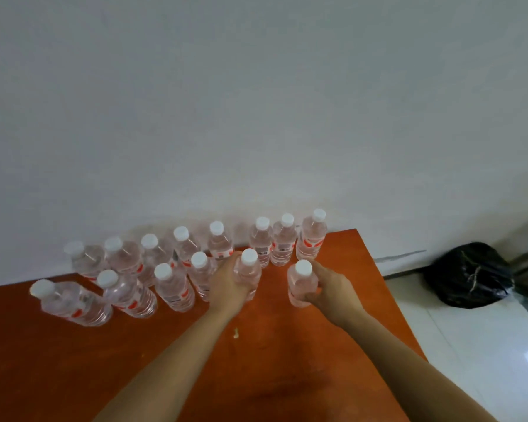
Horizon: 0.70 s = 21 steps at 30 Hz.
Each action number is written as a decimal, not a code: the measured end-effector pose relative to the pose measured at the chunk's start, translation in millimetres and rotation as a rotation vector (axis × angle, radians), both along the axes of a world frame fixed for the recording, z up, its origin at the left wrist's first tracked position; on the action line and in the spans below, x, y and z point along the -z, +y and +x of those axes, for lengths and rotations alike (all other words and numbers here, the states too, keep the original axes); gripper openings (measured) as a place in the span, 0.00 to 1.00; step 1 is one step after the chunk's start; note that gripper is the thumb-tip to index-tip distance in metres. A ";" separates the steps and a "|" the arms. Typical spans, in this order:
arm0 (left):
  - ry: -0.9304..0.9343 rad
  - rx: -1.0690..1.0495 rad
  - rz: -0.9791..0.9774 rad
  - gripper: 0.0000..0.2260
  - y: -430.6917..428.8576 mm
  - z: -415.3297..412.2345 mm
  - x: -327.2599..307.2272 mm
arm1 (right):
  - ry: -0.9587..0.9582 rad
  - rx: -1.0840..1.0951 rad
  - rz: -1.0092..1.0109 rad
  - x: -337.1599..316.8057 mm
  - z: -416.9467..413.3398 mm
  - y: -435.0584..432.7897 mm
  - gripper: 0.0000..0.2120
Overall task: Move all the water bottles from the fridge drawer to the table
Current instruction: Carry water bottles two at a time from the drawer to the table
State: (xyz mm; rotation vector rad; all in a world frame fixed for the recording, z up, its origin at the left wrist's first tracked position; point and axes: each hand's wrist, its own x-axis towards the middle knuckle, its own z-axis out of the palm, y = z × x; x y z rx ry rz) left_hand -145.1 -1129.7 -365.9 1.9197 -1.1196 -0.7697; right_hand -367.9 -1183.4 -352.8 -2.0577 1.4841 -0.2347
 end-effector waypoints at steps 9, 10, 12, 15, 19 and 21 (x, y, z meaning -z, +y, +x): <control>-0.089 0.069 0.092 0.32 -25.2 15.8 27.3 | -0.068 0.049 0.061 19.9 19.6 -36.7 0.37; -0.102 0.080 0.105 0.33 -26.1 19.1 31.4 | -0.088 0.038 0.071 21.7 25.0 -40.4 0.37; -0.113 0.091 0.127 0.34 -25.1 24.0 37.6 | -0.127 0.013 0.099 25.4 37.8 -46.0 0.36; -0.115 0.108 0.130 0.33 -22.6 25.6 42.5 | -0.160 -0.047 0.162 31.1 58.6 -47.3 0.37; -0.104 0.103 0.153 0.34 -24.9 23.9 44.5 | -0.179 -0.081 0.180 36.3 69.7 -44.4 0.40; -0.082 0.099 0.155 0.35 -24.4 24.6 44.9 | -0.184 -0.082 0.175 36.9 67.0 -42.4 0.41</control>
